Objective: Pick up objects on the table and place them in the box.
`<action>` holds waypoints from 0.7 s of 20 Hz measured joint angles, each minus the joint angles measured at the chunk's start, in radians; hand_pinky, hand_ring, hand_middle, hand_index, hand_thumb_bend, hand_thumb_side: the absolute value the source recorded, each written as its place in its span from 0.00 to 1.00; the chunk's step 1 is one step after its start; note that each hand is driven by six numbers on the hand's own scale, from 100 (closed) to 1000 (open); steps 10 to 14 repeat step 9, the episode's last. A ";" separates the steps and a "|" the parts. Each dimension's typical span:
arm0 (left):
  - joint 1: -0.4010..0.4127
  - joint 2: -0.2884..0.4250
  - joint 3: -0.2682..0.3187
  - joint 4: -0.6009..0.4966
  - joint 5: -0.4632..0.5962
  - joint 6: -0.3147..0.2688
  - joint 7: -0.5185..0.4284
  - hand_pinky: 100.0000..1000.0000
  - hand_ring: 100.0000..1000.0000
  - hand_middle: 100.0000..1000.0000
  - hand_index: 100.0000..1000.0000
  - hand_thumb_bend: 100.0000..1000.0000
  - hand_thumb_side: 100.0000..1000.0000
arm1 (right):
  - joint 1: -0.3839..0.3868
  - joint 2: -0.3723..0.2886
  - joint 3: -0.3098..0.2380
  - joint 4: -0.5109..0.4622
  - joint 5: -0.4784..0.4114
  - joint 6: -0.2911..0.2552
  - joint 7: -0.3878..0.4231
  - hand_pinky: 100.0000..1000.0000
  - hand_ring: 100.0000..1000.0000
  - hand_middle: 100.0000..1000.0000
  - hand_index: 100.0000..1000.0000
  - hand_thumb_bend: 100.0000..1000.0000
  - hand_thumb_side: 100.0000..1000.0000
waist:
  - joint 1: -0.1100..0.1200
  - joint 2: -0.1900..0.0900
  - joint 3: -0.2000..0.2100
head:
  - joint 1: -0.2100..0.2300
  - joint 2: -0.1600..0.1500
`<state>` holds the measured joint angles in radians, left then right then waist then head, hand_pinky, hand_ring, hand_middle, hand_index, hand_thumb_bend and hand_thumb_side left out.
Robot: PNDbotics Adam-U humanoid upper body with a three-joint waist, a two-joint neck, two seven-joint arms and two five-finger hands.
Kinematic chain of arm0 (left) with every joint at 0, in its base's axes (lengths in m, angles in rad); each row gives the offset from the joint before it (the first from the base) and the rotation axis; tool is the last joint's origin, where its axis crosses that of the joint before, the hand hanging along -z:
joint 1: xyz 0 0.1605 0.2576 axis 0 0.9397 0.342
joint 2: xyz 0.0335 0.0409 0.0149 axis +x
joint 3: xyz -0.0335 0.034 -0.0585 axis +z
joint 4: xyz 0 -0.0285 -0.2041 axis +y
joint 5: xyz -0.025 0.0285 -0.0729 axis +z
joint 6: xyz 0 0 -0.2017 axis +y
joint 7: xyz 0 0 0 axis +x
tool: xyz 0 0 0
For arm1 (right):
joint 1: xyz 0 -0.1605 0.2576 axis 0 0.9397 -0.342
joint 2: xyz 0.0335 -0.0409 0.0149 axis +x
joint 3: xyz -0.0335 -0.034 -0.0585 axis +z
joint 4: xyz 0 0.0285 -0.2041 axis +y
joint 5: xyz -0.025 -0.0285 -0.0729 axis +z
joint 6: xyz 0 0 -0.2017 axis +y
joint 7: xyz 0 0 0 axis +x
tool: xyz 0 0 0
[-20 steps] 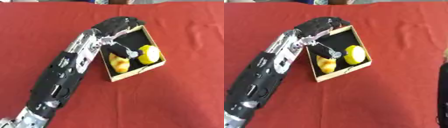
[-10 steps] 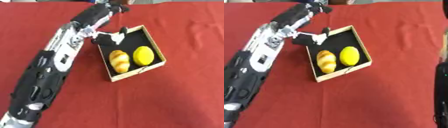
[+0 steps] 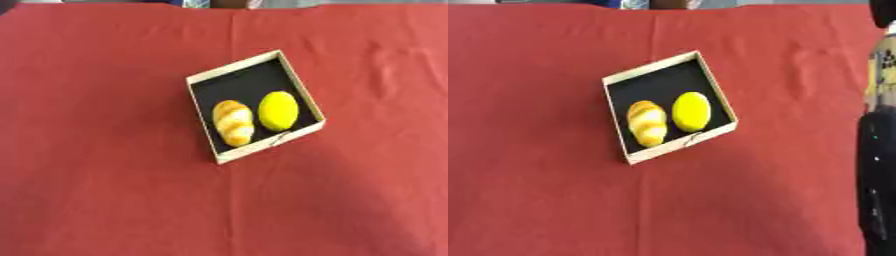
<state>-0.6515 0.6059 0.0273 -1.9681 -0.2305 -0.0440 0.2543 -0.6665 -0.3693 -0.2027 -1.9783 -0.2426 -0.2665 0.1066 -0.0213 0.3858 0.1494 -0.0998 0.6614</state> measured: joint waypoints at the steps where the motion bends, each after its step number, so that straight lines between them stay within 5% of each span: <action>1: 0.023 0.010 0.018 -0.006 0.020 -0.028 0.041 0.78 0.77 0.71 0.89 0.00 0.46 | 0.002 -0.002 0.000 0.000 0.002 -0.002 -0.003 0.88 0.95 0.76 0.86 0.00 0.59 | -0.006 0.000 0.002 | 0.000 -0.001; 4: 0.071 0.013 0.067 -0.012 0.051 -0.117 0.127 0.78 0.78 0.72 0.89 0.00 0.45 | 0.009 -0.004 -0.006 0.000 0.005 -0.010 -0.011 0.88 0.95 0.76 0.86 0.00 0.59 | -0.021 0.000 0.003 | 0.005 -0.003; 5: 0.082 0.008 0.082 -0.012 0.056 -0.147 0.148 0.78 0.79 0.73 0.88 0.00 0.54 | 0.009 -0.004 -0.008 0.000 0.005 -0.013 -0.013 0.88 0.95 0.76 0.86 0.00 0.59 | -0.025 0.000 0.003 | 0.008 -0.004; 6: 0.092 0.001 0.095 -0.013 0.061 -0.176 0.165 0.79 0.79 0.73 0.87 0.00 0.43 | 0.011 -0.004 -0.011 0.000 0.005 -0.015 -0.015 0.88 0.95 0.76 0.86 0.00 0.59 | -0.029 0.000 0.003 | 0.011 -0.004; 9: 0.126 -0.032 0.127 -0.014 0.071 -0.256 0.190 0.79 0.80 0.75 0.86 0.02 0.44 | 0.012 -0.001 -0.016 0.000 0.006 -0.022 -0.022 0.88 0.95 0.75 0.86 0.00 0.59 | -0.040 0.002 0.000 | 0.020 -0.011; 14: 0.126 -0.032 0.127 -0.014 0.071 -0.256 0.190 0.79 0.80 0.75 0.86 0.02 0.44 | 0.012 -0.001 -0.016 0.000 0.006 -0.022 -0.022 0.88 0.95 0.75 0.86 0.00 0.59 | -0.040 0.002 0.000 | 0.020 -0.011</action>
